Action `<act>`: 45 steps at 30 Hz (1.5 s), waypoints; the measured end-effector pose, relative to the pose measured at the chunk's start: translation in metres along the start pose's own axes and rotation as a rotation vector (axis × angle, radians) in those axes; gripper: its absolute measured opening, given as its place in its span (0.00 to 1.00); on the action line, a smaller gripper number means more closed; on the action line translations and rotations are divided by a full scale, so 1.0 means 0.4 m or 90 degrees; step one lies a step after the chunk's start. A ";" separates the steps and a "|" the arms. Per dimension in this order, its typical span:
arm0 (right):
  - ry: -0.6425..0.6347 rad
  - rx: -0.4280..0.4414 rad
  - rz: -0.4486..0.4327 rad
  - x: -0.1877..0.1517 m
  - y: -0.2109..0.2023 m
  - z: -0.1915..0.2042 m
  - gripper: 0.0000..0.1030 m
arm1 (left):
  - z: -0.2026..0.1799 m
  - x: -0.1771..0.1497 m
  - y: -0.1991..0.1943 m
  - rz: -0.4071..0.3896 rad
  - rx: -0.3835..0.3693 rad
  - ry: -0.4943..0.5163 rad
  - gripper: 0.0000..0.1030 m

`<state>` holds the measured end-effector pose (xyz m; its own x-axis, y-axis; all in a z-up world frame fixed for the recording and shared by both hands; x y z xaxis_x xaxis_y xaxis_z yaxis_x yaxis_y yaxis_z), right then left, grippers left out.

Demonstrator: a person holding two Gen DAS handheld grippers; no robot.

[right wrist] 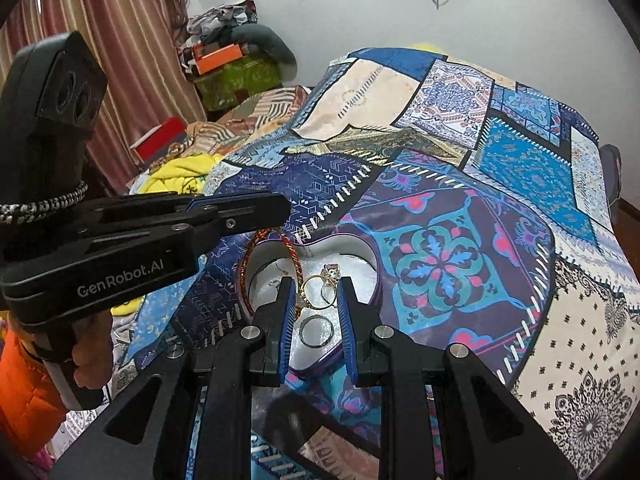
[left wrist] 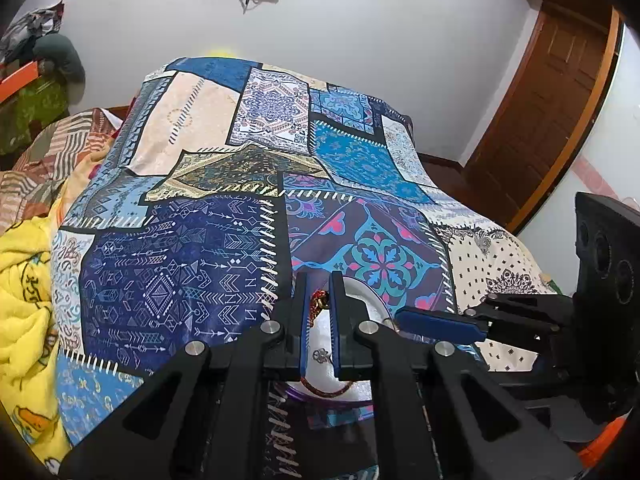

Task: Organize jewelry
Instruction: 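Carry the bracelet and gold ring in both tools over the heart tin, then open the left tool to drop the bracelet into the tin while the right tool releases its ring, then move both tools away from the tin toward the last gold ring and red piece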

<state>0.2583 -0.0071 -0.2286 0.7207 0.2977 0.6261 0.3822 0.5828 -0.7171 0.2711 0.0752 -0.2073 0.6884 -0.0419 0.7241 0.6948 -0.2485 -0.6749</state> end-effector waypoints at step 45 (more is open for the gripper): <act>0.040 -0.055 -0.070 0.015 -0.170 -0.073 0.32 | -0.074 0.047 -0.129 -0.024 0.077 0.035 0.40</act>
<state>0.2537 -0.0672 -0.1849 0.7049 0.1861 0.6845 0.5074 0.5420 -0.6699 0.2421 0.0584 -0.1547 0.6513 -0.0885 0.7537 0.7422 -0.1326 -0.6569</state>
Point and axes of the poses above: each gripper's, at about its wrist camera, not at the fingertips, and y roughly the way its jaws point, z to its left, x to its top, the point moved 7 cm from there along y, roughly the way its jaws point, and after that the axes turned 10 degrees about y, right-handed, at the moved point
